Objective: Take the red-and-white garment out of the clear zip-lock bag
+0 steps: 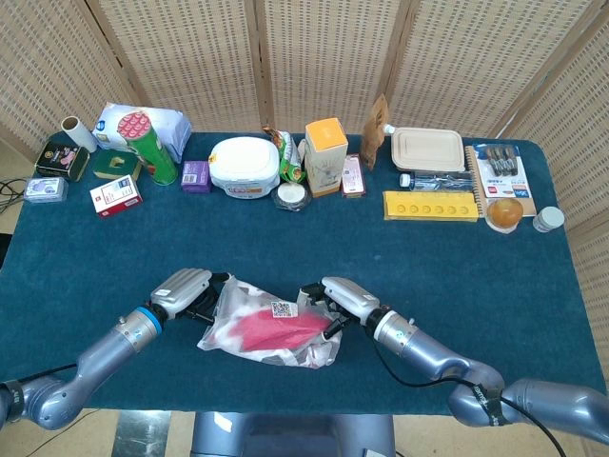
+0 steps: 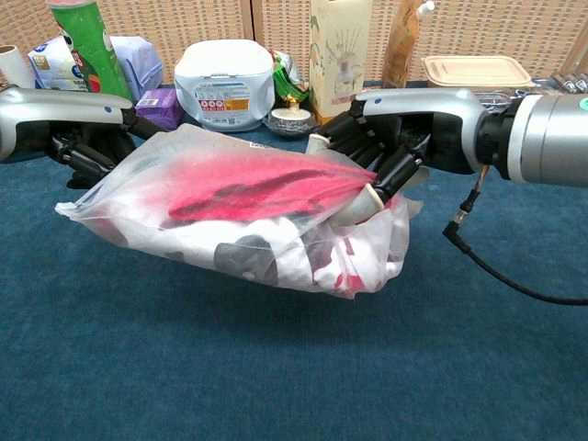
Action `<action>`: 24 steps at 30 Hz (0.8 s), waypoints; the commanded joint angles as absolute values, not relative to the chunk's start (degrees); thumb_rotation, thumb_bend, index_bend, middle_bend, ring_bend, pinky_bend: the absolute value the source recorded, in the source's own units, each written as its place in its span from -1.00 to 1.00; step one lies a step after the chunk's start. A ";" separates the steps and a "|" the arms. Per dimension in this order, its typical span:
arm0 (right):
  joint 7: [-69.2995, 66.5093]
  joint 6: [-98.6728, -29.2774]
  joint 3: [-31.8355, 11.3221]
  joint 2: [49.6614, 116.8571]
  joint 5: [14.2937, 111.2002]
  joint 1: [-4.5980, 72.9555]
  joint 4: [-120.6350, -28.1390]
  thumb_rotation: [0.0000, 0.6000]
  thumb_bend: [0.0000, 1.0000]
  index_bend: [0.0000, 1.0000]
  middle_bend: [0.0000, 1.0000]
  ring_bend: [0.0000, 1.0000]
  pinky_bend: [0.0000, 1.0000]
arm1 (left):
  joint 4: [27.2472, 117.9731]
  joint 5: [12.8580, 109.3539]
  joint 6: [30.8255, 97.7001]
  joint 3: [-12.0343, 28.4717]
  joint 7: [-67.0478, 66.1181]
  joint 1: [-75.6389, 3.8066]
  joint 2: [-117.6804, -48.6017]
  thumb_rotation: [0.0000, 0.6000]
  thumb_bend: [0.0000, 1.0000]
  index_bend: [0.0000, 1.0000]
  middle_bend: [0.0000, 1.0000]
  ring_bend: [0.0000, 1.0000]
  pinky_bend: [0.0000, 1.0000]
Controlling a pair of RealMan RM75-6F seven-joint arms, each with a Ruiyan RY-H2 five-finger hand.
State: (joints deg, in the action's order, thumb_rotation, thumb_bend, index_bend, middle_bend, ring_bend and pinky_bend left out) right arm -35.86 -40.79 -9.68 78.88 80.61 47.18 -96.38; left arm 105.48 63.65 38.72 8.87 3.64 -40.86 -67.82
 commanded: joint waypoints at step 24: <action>-37.10 -40.91 -9.96 77.97 80.17 47.60 -97.96 1.00 -0.55 0.30 0.54 1.00 1.00 | 104.94 66.05 44.95 7.11 -1.33 -41.51 -69.92 0.31 -0.50 -0.26 0.73 0.77 0.61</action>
